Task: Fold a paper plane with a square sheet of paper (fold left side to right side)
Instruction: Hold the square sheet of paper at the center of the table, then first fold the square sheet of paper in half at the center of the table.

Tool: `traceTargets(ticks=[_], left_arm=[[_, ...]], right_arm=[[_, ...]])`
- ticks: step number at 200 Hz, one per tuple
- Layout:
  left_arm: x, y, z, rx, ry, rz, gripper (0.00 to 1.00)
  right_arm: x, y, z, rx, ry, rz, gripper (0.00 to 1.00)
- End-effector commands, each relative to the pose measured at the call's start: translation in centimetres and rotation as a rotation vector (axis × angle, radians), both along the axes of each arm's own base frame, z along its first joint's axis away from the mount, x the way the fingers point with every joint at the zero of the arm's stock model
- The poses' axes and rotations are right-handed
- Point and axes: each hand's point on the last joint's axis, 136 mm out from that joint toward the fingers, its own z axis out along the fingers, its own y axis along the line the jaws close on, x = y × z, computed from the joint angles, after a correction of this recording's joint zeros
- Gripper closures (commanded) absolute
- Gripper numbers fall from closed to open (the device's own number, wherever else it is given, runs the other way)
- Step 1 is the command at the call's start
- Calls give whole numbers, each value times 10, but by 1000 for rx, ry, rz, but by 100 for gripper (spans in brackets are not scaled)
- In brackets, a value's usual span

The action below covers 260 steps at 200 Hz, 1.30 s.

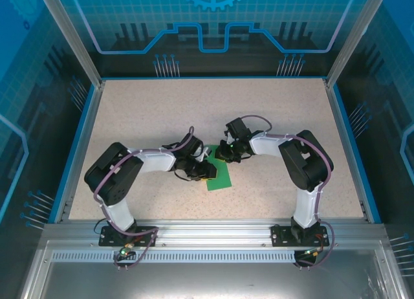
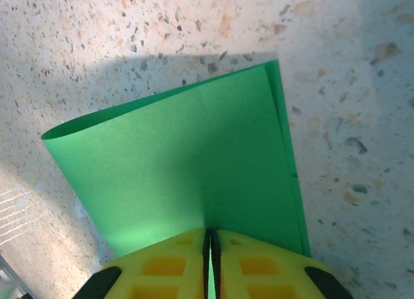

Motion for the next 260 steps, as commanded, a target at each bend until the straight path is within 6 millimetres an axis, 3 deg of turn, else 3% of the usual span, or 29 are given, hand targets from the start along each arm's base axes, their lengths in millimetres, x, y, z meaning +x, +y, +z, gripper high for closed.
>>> traceTargets(ticks=[1, 42, 83, 104, 111, 129, 160, 207, 233, 260], left_arm=[[3, -4, -1, -13, 3, -3, 69], [-5, 7, -15, 50, 40, 13, 70], [-3, 8, -15, 58, 42, 21, 70], [-1, 6, -11, 55, 36, 19, 70], [-1, 6, -11, 54, 34, 19, 70], [0, 6, -10, 55, 32, 19, 70], [3, 3, -7, 50, 29, 21, 70], [14, -6, 13, 9, -2, 19, 70], [24, -13, 32, -23, -42, 21, 66], [34, -12, 31, -3, -50, 32, 66]], right_arm=[[6, -5, 11, -2, -52, -7, 87], [5, -17, 49, -27, -156, 32, 82], [-36, -39, 62, -68, -137, 82, 82], [-60, -35, 59, -25, -104, 121, 88], [-73, -36, 46, -23, -64, 130, 90], [-83, -28, 32, 3, -20, 141, 92], [-90, -22, 10, -41, 42, 157, 92], [-101, -39, -20, -157, 135, 148, 92], [-103, -45, -25, -193, 152, 140, 91], [-102, -47, -25, -209, 150, 138, 91]])
